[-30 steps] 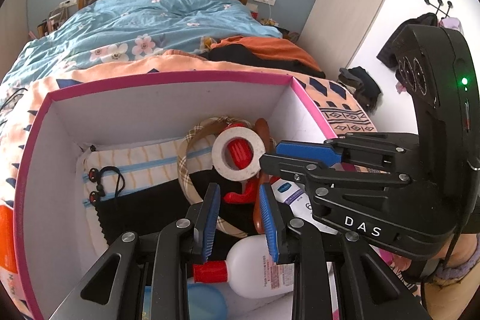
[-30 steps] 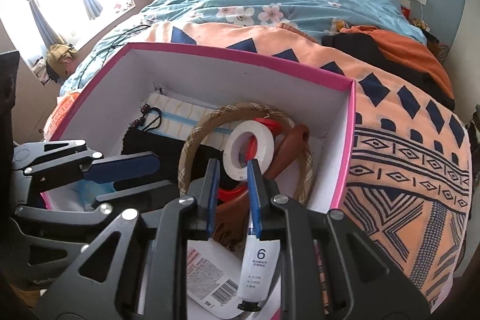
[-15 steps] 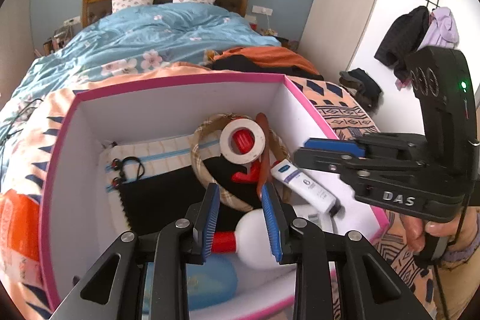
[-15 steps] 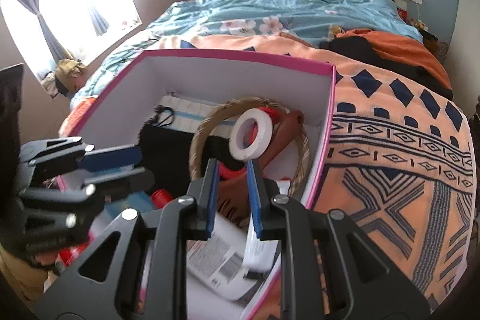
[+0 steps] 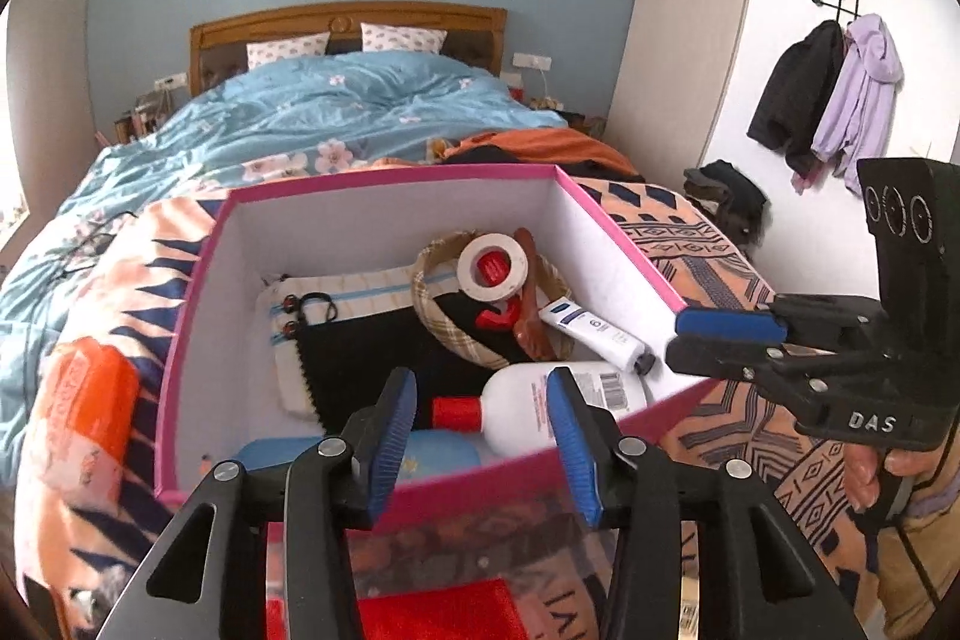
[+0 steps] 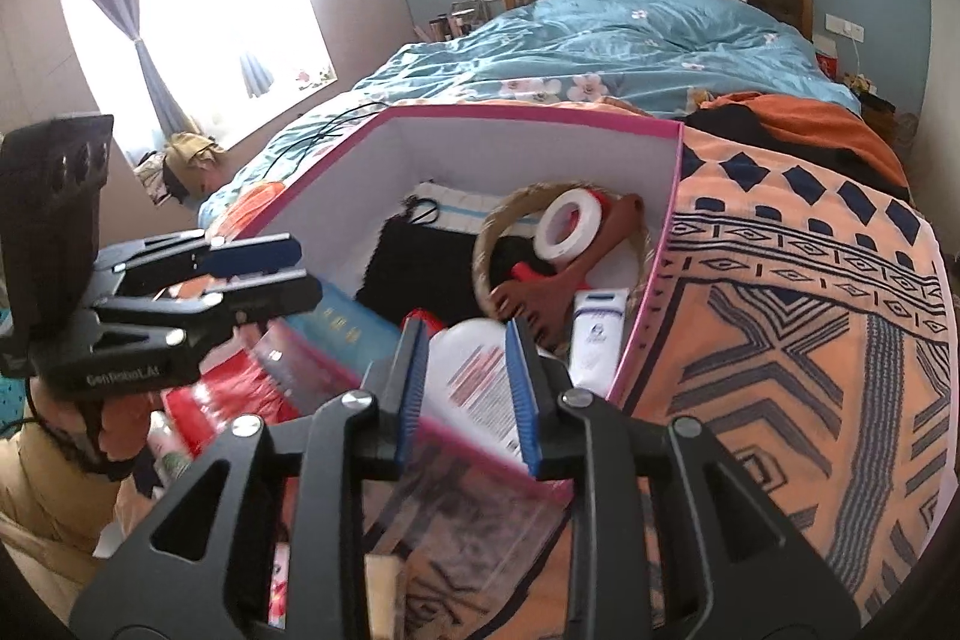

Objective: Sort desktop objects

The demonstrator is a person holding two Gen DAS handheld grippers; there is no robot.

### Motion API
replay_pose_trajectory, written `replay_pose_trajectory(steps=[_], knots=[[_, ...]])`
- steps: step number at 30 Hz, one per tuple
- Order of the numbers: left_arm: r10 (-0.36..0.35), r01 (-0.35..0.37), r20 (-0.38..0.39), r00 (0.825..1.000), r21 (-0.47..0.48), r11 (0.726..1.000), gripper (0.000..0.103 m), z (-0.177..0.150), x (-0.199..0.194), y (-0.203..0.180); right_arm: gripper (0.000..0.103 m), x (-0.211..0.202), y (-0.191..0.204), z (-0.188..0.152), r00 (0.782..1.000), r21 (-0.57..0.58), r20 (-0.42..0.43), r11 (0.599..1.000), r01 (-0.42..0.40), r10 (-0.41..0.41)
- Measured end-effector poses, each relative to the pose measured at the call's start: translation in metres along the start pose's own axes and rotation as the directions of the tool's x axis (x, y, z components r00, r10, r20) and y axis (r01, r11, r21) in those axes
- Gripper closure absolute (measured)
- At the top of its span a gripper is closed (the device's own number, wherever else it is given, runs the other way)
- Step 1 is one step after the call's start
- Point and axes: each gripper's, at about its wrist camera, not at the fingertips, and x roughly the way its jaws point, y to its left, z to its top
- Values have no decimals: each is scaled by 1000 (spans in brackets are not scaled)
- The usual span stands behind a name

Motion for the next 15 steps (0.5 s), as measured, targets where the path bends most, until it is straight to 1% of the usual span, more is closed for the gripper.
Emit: replay_pose_trajectory(steps=[1,2,3,5,8,10,12,15], knots=[[7,-7,6,1000,2,1000,53,-3,-4,0,73,-2,3,-3,1000,-3,0,1000,-13,13],[15,-15,13,1000,5,1000,52,-7,-9,1,70,-5,7,-6,1000,-4,1,1000,-27,27],[21,-21,18,1000,6,1000,51,-9,-13,1,64,-7,11,-11,999,-6,-1,999,-41,41],[27,-27,21,999,4,1000,50,-18,-21,3,59,-9,18,-17,998,-16,-7,998,-65,65],[46,-46,21,999,-3,999,48,-30,-32,7,59,-8,32,-28,995,-39,-30,995,-96,95],[50,-50,18,999,-24,998,48,-41,-38,10,59,-6,39,-35,993,-47,-49,992,-114,112],[51,-51,5,999,-41,998,48,-54,-41,14,59,-2,46,-44,990,-57,-71,991,-123,119],[80,-82,-23,997,-62,995,47,-74,-44,20,59,3,52,-56,987,-57,-99,990,-133,127]])
